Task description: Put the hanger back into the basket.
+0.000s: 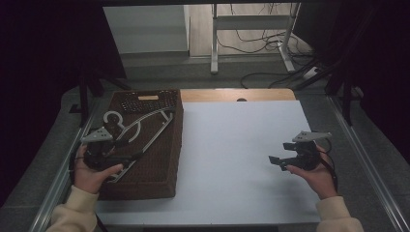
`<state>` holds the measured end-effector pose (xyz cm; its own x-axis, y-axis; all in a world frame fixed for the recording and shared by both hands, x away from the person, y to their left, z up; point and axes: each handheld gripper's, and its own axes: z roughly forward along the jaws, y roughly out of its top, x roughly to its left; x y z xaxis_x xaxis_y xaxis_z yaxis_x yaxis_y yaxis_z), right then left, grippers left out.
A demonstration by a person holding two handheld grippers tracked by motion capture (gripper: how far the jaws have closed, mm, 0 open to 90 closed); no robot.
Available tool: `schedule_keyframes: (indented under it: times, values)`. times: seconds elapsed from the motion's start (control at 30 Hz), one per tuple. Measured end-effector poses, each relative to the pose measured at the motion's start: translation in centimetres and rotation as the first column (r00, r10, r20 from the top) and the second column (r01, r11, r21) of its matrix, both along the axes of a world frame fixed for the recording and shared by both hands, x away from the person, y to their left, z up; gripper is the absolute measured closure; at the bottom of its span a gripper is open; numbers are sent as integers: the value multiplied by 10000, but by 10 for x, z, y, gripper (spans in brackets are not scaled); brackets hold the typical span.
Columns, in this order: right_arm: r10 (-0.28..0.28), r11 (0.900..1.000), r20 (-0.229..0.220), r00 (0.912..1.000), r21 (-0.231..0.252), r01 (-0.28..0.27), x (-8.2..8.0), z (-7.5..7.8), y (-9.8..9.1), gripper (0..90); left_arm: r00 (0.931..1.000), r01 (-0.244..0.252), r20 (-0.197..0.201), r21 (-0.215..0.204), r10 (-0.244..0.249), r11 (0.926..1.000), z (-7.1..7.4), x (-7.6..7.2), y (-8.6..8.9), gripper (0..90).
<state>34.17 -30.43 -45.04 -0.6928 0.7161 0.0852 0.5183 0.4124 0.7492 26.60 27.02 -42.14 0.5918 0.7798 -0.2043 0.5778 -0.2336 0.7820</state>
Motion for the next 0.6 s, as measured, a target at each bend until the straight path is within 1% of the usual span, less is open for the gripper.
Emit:
schedule_keyframes:
  times: [0.07, 0.13, 0.23, 0.4, 0.6]
  values:
    - [16, 10000, 35, 10000, -26, -16, -1, 0, 1, 166, 9999, 73, -85, 95, -72, 9999, -2, -2, -2, 213]
    - [21, 10000, 64, 10000, -45, -21, -1, -1, 1, 166, 10000, 22, -82, 76, -21, 10000, -3, -4, -2, 212]
    - [41, 10000, 132, 9999, -69, -40, -2, -1, 1, 166, 10000, -23, 13, 147, 23, 9999, -1, -4, -3, 211]
    - [-33, 10000, 151, 9999, -11, 33, -2, -1, -1, 166, 9999, 17, 128, 149, -19, 9999, 2, -5, -6, 206]
    - [-90, 10000, 185, 9998, 11, 90, -3, -2, -4, 163, 9999, 2, 142, 199, -5, 9998, 1, -3, -7, 202]
